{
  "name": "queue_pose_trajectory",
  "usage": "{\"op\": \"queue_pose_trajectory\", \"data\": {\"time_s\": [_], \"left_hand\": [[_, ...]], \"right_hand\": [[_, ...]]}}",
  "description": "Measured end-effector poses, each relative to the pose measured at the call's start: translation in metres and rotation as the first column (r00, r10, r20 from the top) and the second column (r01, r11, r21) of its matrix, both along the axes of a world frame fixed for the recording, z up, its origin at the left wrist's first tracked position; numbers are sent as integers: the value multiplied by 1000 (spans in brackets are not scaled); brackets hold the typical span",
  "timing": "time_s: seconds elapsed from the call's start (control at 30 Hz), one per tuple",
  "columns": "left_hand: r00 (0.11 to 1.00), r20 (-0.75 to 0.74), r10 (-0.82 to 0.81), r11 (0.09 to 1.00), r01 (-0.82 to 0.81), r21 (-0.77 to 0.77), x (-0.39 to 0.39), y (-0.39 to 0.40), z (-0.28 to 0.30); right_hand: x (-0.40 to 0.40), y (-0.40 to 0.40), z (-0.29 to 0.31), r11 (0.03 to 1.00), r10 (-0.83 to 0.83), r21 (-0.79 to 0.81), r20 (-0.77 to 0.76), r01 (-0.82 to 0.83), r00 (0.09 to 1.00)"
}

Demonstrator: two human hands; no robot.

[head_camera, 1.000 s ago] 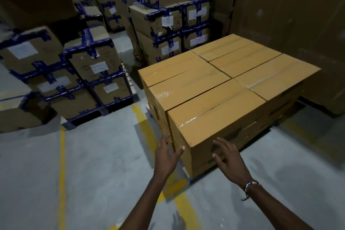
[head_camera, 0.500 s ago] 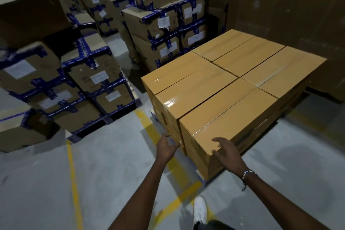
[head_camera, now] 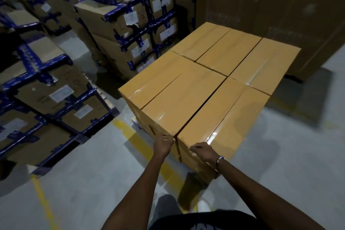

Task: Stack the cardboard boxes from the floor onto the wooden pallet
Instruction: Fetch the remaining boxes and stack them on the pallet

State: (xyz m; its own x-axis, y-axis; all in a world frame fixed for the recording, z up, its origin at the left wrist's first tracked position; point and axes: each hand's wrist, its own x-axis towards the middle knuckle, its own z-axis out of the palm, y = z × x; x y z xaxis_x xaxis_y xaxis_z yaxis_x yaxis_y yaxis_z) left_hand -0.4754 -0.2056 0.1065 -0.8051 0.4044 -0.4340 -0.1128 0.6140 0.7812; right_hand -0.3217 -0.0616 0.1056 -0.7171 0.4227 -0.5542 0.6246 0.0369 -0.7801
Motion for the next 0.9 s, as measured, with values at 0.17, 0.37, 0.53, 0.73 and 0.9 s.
{"op": "queue_pose_trajectory", "data": {"time_s": [0.17, 0.37, 0.53, 0.73, 0.9], "left_hand": [[980, 158, -119, 993, 121, -2, -59, 27, -27], [896, 326, -302, 941, 335, -48, -112, 46, -69], [812, 392, -433, 864, 497, -75, -134, 55, -83], [777, 362, -514, 802, 586, -118, -137, 59, -95], [745, 263, -613, 754, 651, -90, -135, 59, -100]], "right_hand": [[-50, -14, -15, 830, -307, -434, 168, 350, 937], [-97, -38, -31, 324, -675, -630, 369, 706, 639], [-118, -43, -80, 125, -781, -571, 448, 812, 436], [-137, -50, -61, -130, -837, -564, 503, 815, 215], [-149, -50, -63, -237, -848, -566, 517, 790, 115]]}}
